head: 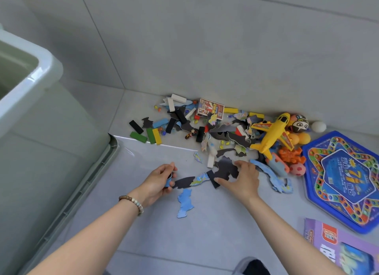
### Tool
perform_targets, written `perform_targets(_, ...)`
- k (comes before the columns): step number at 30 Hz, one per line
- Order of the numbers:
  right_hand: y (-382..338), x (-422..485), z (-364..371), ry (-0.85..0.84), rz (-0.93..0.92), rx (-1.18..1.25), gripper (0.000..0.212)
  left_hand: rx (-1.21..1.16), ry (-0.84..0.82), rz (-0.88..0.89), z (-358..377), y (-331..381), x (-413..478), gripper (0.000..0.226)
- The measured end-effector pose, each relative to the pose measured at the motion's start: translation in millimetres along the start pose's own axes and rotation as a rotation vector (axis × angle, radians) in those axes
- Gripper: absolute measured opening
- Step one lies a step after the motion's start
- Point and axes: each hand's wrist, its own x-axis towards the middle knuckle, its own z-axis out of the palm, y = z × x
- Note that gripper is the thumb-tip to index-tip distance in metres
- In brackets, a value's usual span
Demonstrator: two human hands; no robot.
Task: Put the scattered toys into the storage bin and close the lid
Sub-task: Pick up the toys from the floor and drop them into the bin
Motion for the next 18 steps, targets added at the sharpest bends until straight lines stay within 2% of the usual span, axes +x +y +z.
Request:
perform_targets(7, -6, -1, 5, 0.002, 0.147, 0.020, 0.071, -0.009, -0.046, 0.003, 21, -7, -4, 0.022)
perform_targets(14, -5, -4, 7, -0.016, 0.214, 0.082, 0.064, -0.028, -0.113, -0.025, 36, -19, -7, 0.013)
perform_targets(16, 1, -2, 4, -0.082, 0.197, 0.038, 0.049, -0.030, -0.112, -0.020, 37, -20, -6, 0.015)
perform_targets(18, 10, -1, 4, -0.121, 0.158, 0.094, 0.031, -0.039, -0.108, -0.028, 37, -20, -5, 0.016)
